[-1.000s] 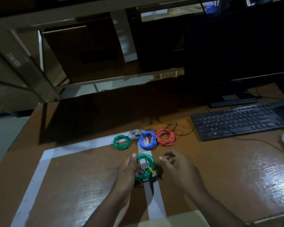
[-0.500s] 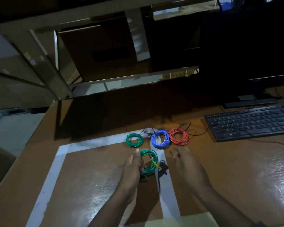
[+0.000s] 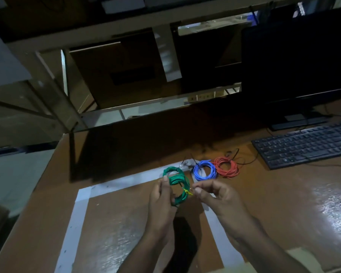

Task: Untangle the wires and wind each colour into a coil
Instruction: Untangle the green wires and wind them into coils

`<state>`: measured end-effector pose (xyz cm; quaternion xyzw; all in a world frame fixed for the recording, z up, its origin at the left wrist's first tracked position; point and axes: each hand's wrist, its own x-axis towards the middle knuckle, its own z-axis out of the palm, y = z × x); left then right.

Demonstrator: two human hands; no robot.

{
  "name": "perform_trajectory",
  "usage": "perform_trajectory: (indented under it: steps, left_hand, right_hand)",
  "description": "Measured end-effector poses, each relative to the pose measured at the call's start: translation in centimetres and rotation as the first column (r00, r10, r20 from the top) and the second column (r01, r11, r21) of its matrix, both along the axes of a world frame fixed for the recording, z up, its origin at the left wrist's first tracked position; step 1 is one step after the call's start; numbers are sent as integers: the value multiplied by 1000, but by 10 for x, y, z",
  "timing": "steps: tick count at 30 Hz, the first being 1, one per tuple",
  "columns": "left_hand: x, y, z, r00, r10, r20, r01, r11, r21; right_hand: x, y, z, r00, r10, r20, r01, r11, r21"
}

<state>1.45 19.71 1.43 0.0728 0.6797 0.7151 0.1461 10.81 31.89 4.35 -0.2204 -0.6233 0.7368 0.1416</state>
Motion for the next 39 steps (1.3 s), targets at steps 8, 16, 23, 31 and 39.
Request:
perform_trajectory:
  steps: [8, 16, 23, 31, 39]
  left_hand:
    - [-7, -4, 7, 1000, 5, 26, -7, 996, 87]
    - [-8, 0, 10, 1000, 5, -10, -4, 998, 67]
    - [-4, 2, 7, 996, 8, -94, -7, 1000, 16]
    - [3, 6, 6, 986, -2, -169, -1, 1000, -15]
    - [6, 10, 4, 988, 68, -140, -62, 997, 48]
  right_hand:
    - [-1, -16, 4, 1000, -18, -10, 17, 999, -31]
    - [-9, -23, -8, 996, -34, 81, 43, 993, -111]
    - [-23, -29, -9, 989, -76, 124, 87, 993, -82]
    - [-25, -29, -4, 980, -164, 116, 171, 984, -47]
    - [-22, -29, -3, 967, -250, 41, 251, 967, -41]
